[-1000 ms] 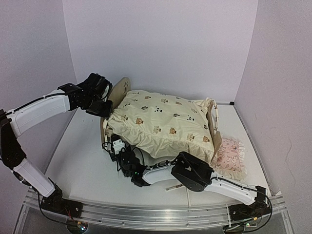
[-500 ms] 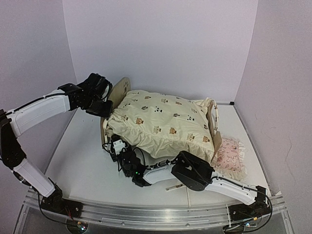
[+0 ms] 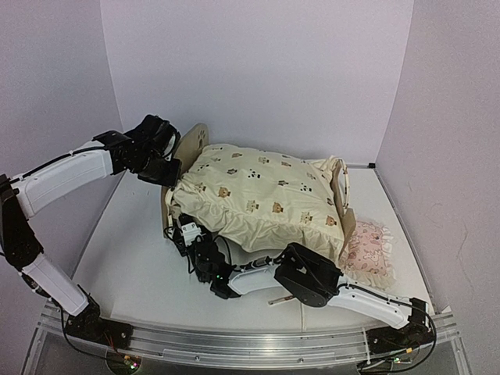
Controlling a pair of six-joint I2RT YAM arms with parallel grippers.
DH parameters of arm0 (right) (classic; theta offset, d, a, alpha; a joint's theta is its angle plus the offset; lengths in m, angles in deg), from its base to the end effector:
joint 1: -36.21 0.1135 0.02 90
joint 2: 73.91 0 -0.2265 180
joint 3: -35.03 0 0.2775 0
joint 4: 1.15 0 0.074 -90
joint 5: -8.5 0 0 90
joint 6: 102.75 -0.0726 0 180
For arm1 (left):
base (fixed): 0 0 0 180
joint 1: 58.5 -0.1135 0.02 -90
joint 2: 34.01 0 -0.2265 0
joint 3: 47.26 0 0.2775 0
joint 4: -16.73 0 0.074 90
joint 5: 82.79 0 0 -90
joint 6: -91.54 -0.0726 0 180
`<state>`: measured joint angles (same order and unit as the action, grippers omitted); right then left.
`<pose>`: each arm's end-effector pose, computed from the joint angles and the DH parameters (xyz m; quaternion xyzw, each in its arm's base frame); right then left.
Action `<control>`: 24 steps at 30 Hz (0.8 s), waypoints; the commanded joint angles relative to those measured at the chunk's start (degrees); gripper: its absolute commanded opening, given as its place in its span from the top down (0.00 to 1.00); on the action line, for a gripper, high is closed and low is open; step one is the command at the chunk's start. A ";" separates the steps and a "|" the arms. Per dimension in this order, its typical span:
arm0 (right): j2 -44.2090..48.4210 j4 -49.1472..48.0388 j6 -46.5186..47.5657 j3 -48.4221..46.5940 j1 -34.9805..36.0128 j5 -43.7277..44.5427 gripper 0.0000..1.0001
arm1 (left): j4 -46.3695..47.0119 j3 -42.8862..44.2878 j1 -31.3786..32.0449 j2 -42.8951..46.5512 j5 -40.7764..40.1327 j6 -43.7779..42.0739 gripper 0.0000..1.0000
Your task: Set up the pet bed
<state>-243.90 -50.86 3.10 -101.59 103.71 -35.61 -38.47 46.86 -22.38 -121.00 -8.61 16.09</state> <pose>0.2756 0.5291 0.0353 -0.1340 0.6198 0.1107 0.7653 0.3183 -0.2078 0.2671 0.1247 0.9178 -0.0355 0.3753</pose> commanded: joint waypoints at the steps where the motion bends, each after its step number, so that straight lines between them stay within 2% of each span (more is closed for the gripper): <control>1: -2.20 -1.16 -4.86 -1.92 -5.77 3.87 0.34 | 8.47 8.33 1.59 5.05 5.32 5.09 1.00; 4: -2.10 -0.07 -5.89 -1.94 -6.26 2.11 0.40 | 8.39 8.49 1.75 5.08 5.38 5.21 1.00; 13: -2.96 2.38 -8.26 -3.81 -6.87 -0.27 0.73 | 8.11 8.51 2.25 5.39 5.53 5.49 1.00; 24: -2.65 2.97 -8.64 -3.88 -7.48 -0.31 0.89 | 7.86 8.47 2.64 5.67 5.46 5.49 1.00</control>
<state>-244.93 -50.14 -0.87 -103.84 103.33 -40.66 -39.15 47.42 -22.01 -121.12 -9.11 16.54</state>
